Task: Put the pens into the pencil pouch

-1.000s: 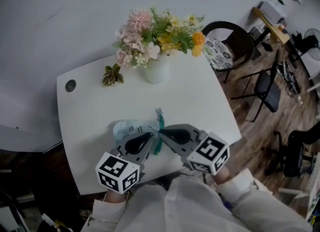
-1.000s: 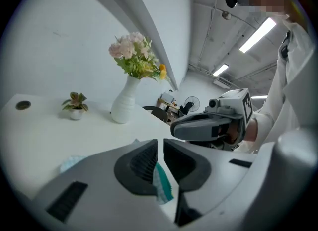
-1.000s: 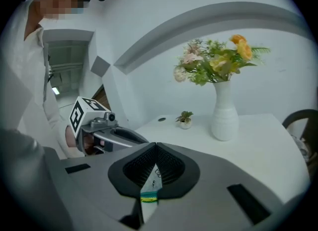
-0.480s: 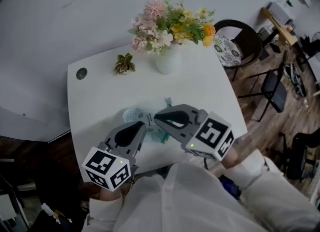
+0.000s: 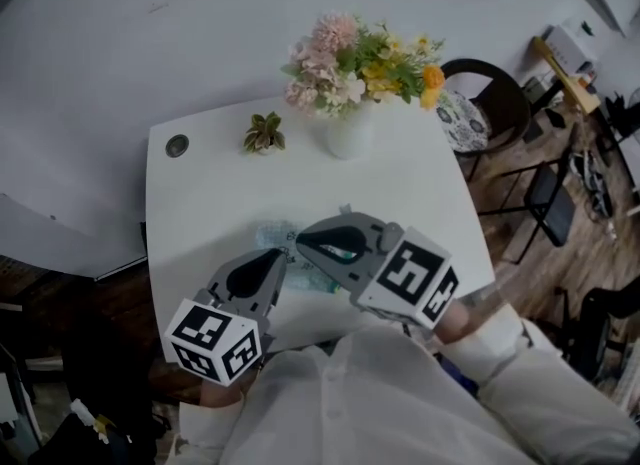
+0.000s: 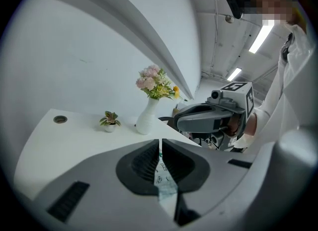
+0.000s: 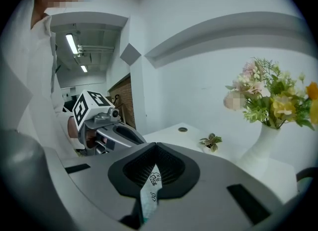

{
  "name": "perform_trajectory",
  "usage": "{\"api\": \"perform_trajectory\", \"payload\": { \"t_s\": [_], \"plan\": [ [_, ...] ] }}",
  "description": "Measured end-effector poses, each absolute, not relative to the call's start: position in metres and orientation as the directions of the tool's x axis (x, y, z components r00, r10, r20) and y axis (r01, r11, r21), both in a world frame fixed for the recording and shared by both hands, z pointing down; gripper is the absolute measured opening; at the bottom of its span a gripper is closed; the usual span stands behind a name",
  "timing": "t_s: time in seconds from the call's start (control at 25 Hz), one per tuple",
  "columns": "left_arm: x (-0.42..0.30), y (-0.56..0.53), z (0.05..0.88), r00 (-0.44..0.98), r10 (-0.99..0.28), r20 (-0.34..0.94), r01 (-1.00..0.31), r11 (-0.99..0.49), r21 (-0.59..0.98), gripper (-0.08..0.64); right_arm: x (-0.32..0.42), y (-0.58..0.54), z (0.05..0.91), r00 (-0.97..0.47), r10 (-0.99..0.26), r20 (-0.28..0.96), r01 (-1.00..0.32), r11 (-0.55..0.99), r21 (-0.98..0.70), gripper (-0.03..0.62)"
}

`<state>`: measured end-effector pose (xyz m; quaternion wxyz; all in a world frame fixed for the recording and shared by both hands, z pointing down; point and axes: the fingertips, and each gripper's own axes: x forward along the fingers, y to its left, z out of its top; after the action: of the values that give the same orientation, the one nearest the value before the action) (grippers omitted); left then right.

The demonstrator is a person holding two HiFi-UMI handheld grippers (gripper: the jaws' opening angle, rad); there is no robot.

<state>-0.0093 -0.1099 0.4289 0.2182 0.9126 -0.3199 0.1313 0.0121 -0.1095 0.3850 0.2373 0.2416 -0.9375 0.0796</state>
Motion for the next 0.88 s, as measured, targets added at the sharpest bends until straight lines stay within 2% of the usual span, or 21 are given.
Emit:
{"api": "perform_trajectory", "payload": {
  "t_s": [0.88],
  "plan": [
    [-0.01,-0.13,0.438,0.712,-0.572,0.407,-0.698,-0.64,0.321,0.014,0.021,-0.117,0.404,-0.754,-0.493,0.433,-0.586,0.804,-0.105,0.006]
  ]
}}
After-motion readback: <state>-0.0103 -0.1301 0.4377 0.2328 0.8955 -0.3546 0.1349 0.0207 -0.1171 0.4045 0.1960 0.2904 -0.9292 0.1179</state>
